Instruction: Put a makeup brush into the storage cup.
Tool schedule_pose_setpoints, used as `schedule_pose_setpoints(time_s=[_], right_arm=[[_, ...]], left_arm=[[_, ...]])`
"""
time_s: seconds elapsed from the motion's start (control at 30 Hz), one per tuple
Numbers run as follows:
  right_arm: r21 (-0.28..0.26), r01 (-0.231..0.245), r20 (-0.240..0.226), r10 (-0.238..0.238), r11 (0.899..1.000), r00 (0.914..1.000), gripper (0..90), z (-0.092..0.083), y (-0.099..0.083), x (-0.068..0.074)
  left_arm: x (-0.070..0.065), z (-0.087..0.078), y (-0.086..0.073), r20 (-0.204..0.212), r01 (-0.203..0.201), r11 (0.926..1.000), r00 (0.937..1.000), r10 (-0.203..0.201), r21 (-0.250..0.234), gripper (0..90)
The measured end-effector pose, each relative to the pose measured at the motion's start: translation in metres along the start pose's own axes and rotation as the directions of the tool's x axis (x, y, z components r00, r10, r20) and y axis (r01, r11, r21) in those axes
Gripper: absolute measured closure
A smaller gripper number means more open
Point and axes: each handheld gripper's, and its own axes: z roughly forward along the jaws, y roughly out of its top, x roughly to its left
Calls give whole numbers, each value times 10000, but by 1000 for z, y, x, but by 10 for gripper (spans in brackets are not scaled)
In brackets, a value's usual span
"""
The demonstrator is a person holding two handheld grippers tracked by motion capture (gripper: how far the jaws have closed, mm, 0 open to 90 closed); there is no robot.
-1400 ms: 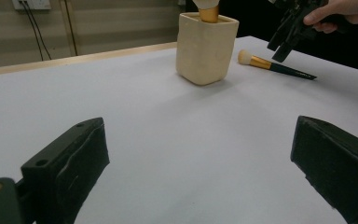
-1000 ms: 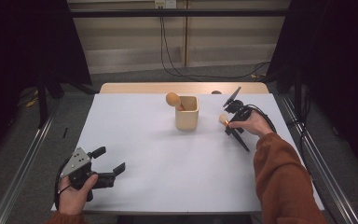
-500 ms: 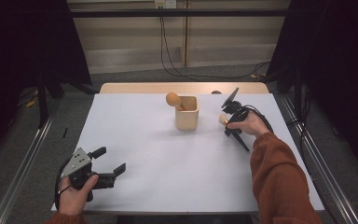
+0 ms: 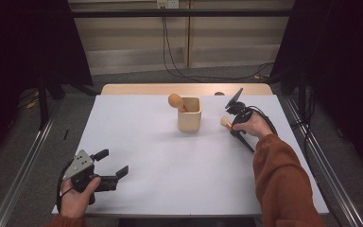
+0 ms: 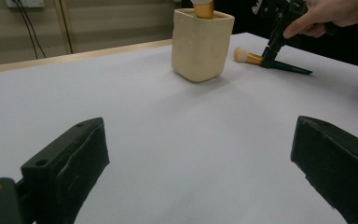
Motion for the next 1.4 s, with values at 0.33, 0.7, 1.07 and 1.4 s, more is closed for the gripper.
schedule_pose_setpoints(time_s=[0.33,0.7,1.07,1.4], right_arm=[[12,232,177,-232,9997,9996,757,-1,0,3],[-464,83,459,-62,9989,9989,757,-13,-5,-1],[-1898,-149,222,194,9817,9996,757,-37,-14,0],[-2902,-149,-39,144,9569,9999,757,-46,-27,6]], left_arm=[[1,3,-1,8,17,9999,10000,-17,135,38],[1,2,-1,23,151,9999,9999,-151,75,39],[1,1,0,-71,144,9999,9999,-144,4,38],[1,1,-1,-113,239,9997,9997,-239,-16,38]])
